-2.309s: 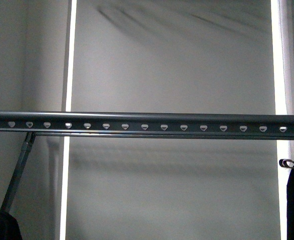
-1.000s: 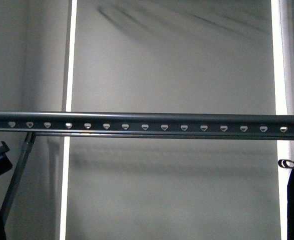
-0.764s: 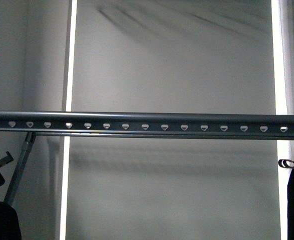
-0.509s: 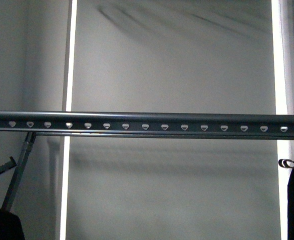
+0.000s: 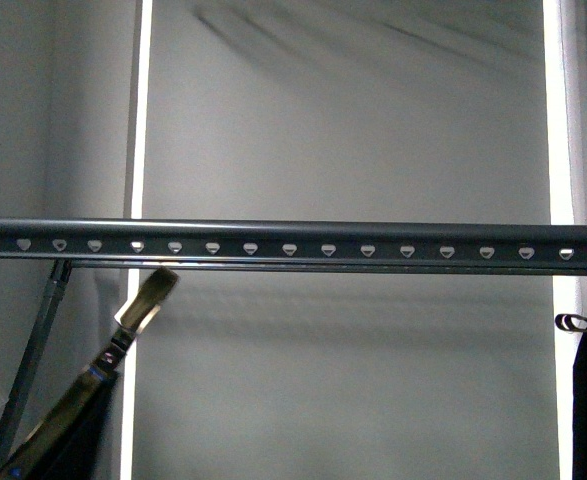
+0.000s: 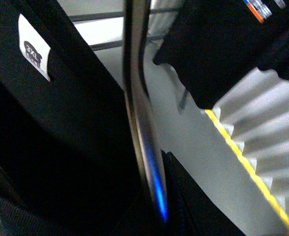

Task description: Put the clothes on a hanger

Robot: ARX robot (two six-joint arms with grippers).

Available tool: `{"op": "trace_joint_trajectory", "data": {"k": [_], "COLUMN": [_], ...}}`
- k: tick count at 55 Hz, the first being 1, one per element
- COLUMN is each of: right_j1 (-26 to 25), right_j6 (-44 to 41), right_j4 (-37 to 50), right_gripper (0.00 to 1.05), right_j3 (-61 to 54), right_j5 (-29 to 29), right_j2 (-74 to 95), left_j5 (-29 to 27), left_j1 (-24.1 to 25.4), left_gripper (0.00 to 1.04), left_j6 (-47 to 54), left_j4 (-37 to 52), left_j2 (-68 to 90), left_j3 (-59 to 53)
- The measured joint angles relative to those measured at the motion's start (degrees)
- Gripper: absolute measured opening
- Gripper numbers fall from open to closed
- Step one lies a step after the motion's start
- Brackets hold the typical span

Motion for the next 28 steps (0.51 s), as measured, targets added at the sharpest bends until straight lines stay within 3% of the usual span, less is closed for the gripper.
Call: {"op": "trace_joint_trajectory", "data": {"k": [6,14,22,28], "right_j1": [0.0,0.0,0.0,0.0], "right_j6": [0.0,0.0,0.0,0.0], "right_j4": [0.0,0.0,0.0,0.0], "right_gripper": [0.97,0.97,0.97,0.97], "right_j3": [0.0,0.0,0.0,0.0], "right_j5": [0.0,0.0,0.0,0.0], "right_j2": [0.0,0.0,0.0,0.0], "left_j5": [2.89,5.09,8.2,7.87], "left_j1": [1.95,3.76,0.15,-2.49], "left_gripper": [0.04,0.04,0.04,0.04], "left_j6": [15.3,41.59,71.32,84.7], "left_j4": [-3.45,5.75,3.45,1.14], "left_j2": [-0.39,3.37,5.22,6.67], "left_j3": [0.17,2.82,9.14,11.56]}}
